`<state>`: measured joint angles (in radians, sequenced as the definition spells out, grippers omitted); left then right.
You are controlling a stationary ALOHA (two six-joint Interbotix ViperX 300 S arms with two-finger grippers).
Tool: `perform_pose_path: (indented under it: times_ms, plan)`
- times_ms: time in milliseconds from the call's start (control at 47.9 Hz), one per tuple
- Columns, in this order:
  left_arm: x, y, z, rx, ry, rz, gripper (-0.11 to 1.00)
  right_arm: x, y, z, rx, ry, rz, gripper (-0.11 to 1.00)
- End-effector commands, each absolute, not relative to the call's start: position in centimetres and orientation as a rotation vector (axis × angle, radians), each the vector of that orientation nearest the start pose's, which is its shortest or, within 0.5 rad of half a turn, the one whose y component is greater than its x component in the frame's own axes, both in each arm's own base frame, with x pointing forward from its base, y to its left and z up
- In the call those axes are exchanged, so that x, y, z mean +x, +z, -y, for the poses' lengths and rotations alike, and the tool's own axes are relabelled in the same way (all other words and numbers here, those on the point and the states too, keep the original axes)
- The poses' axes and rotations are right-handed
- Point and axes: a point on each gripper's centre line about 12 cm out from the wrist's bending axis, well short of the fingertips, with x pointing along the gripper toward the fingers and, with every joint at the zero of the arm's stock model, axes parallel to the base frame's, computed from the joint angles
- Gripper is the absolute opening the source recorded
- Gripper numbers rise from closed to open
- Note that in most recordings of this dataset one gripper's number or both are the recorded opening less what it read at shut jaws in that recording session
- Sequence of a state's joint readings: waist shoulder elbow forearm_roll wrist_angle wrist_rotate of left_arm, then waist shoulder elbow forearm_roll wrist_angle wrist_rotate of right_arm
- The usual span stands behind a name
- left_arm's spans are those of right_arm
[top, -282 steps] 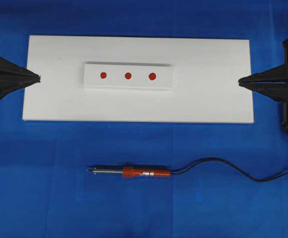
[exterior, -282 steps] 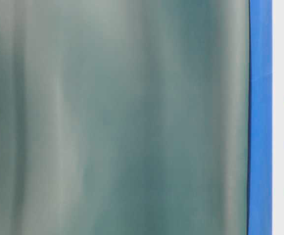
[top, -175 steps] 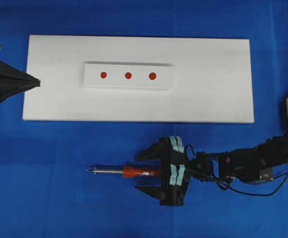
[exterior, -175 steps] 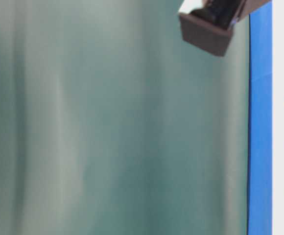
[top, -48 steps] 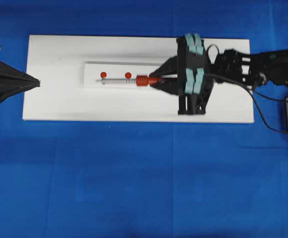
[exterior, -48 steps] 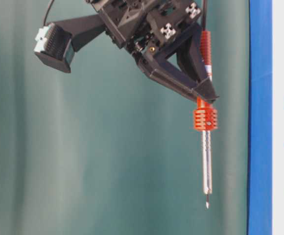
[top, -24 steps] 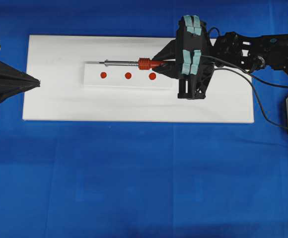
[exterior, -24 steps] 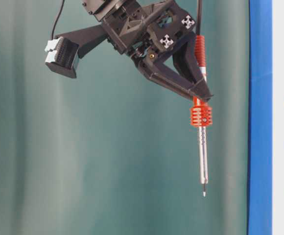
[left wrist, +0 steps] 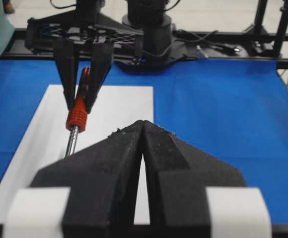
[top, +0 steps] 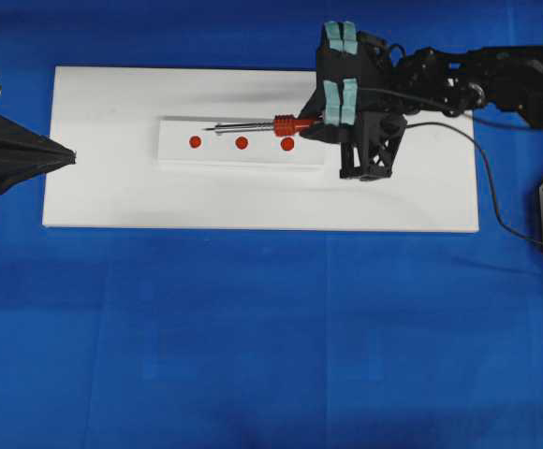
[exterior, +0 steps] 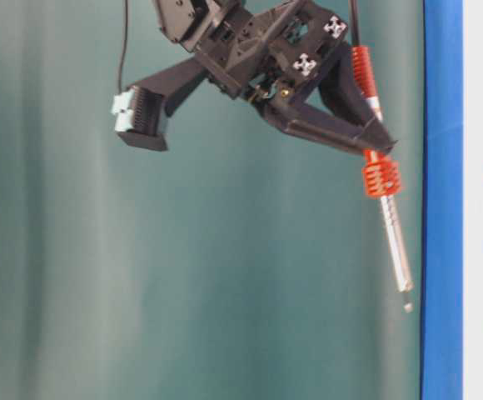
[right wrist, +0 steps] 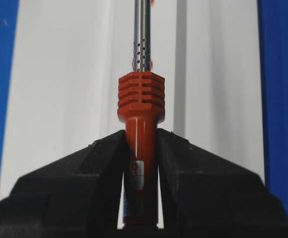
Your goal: Touch the tip of the soldering iron to the mark.
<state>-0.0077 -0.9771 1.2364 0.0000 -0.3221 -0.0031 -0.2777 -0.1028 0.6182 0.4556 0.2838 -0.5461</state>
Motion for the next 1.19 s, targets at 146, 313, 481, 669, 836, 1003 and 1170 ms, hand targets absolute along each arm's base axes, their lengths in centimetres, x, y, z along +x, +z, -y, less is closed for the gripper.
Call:
perform_pose_path:
  times_ms: [146,313,481,669,836,1003,1170]
  plan:
    - [19.37,27.98,0.19,-0.002,-0.01,0.081,0.0,36.19,20.89,9.38,0.035,-0.091,-0.793,0.06]
    - [19.37,27.96,0.19,-0.002,-0.01,0.08,0.0,36.08,20.74,9.22,0.037,-0.082,-0.806,0.06]
    - [19.37,27.98,0.18,-0.004,-0.01,0.081,0.0,36.14,20.83,9.26,0.035,-0.085,-0.801,0.06]
    - [19.37,27.98,0.19,-0.002,-0.01,0.081,0.0,36.13,20.83,9.31,0.038,-0.086,-0.801,0.06]
    - [19.37,28.0,0.19,-0.002,-0.01,0.083,0.0,36.14,20.83,9.26,0.037,-0.085,-0.801,0.06]
    - [19.37,27.98,0.18,-0.004,-0.01,0.081,0.0,36.19,20.88,9.31,0.034,-0.089,-0.795,0.06]
    - [19.37,28.0,0.19,-0.002,-0.01,0.083,0.0,36.32,20.88,9.42,0.031,-0.096,-0.785,0.06]
